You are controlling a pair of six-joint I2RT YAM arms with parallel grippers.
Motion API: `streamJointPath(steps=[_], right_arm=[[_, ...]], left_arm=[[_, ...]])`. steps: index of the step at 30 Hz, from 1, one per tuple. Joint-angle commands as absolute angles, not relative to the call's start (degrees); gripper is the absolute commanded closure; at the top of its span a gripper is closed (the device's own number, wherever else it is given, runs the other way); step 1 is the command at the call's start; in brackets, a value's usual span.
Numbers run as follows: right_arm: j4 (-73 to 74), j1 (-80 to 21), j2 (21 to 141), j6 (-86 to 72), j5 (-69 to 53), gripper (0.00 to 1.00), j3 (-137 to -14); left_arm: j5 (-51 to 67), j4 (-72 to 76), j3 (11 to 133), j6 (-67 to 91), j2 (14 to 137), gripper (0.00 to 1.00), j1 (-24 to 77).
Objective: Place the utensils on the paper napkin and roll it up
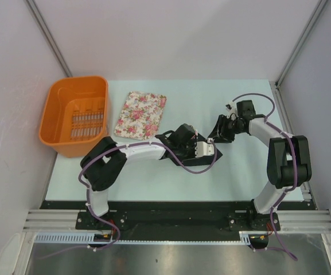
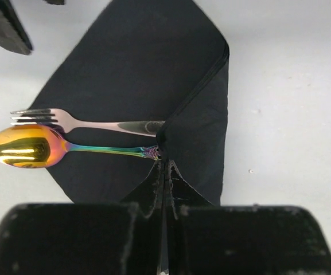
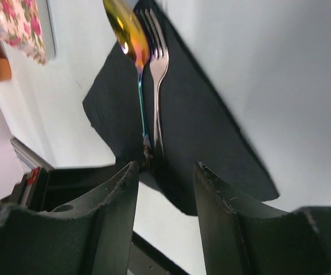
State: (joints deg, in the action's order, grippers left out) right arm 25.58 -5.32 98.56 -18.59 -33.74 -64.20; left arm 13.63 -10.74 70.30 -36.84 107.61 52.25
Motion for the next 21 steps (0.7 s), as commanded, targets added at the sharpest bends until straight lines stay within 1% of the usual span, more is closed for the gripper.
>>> streamJointPath(steps=[1,5,7,9,13,16,17,20,21], right_arm=[[24.79,-7.38,95.71,-19.86,-36.56,0.53,-62.05],[23.82,-9.05,94.49,-20.48,-38.14,0.53,-59.42],[23.21,-9.67,93.87,-20.65,-38.67,0.56,-57.49],[23.2,-10.55,93.6,-20.65,-38.58,0.59,-56.26],[23.81,-11.42,93.78,-20.22,-38.32,0.61,-55.9],[24.69,-11.78,94.04,-19.69,-38.67,0.66,-55.64],[24.87,-11.86,93.96,-19.51,-39.28,0.69,-55.37],[24.35,-13.09,93.08,-19.77,-39.82,0.74,-53.62],[23.56,-13.97,92.82,-19.86,-39.73,0.74,-53.09]], left_arm=[[12.31,-7.82,71.54,-35.51,108.54,0.97,51.59],[10.11,-5.63,71.28,-35.07,109.07,0.96,51.5],[9.32,-5.01,71.19,-34.72,109.33,0.94,51.5],[9.32,-4.57,71.28,-34.37,109.69,0.9,51.5],[9.32,-4.31,71.28,-34.28,109.95,0.82,51.5],[9.23,-4.74,71.19,-34.45,110.21,0.79,51.5],[9.14,-5.01,71.1,-34.37,110.3,0.78,51.5],[9.05,-4.92,70.93,-34.37,110.3,0.78,51.5],[8.97,-5.01,70.84,-34.28,110.48,0.78,51.5]])
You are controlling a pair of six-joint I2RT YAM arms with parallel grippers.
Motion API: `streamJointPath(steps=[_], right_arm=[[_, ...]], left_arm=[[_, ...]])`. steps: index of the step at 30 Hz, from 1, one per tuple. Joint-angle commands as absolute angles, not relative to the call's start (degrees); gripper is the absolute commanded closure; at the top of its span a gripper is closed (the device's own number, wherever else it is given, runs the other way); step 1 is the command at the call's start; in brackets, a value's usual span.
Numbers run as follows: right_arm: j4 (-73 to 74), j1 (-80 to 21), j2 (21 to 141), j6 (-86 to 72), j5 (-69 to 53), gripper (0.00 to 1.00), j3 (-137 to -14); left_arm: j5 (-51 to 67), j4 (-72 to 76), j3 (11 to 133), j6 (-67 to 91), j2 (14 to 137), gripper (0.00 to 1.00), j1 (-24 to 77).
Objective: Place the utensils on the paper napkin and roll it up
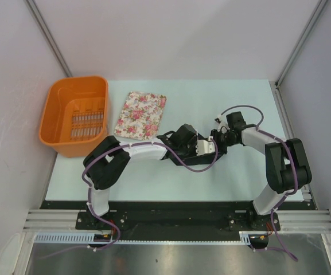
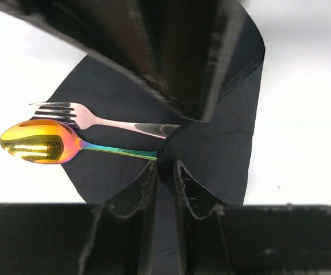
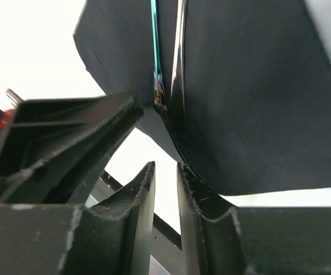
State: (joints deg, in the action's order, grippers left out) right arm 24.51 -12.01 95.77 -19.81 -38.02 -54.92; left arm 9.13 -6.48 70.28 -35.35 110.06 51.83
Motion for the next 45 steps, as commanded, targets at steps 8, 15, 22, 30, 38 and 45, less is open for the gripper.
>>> streamJointPath(steps=[8,15,22,30,38,45], right_arm=[[22.24,-16.79,94.74,-20.21,-37.01,0.75,-52.21],[22.32,-14.94,98.35,-20.3,-34.02,0.75,-52.65],[21.97,-15.03,100.46,-20.39,-32.87,0.76,-53.79],[22.41,-13.89,100.28,-20.3,-31.55,0.77,-53.7],[22.32,-14.41,99.84,-20.13,-32.08,0.77,-54.32],[22.76,-15.64,98.18,-19.6,-32.6,0.77,-55.02]], left_arm=[[8.62,-4.31,71.19,-33.49,111.01,0.69,51.07],[13.43,-5.71,70.93,-23.84,105.57,0.59,48.43],[19.33,-11.6,68.74,-11.35,101.16,0.46,48.25],[25.4,-8.44,66.35,-0.44,103.7,0.67,48.16],[27.33,-8.87,70.4,6.4,109.86,0.78,45.09],[30.23,-9.49,71.98,10.37,113.38,0.83,42.19]])
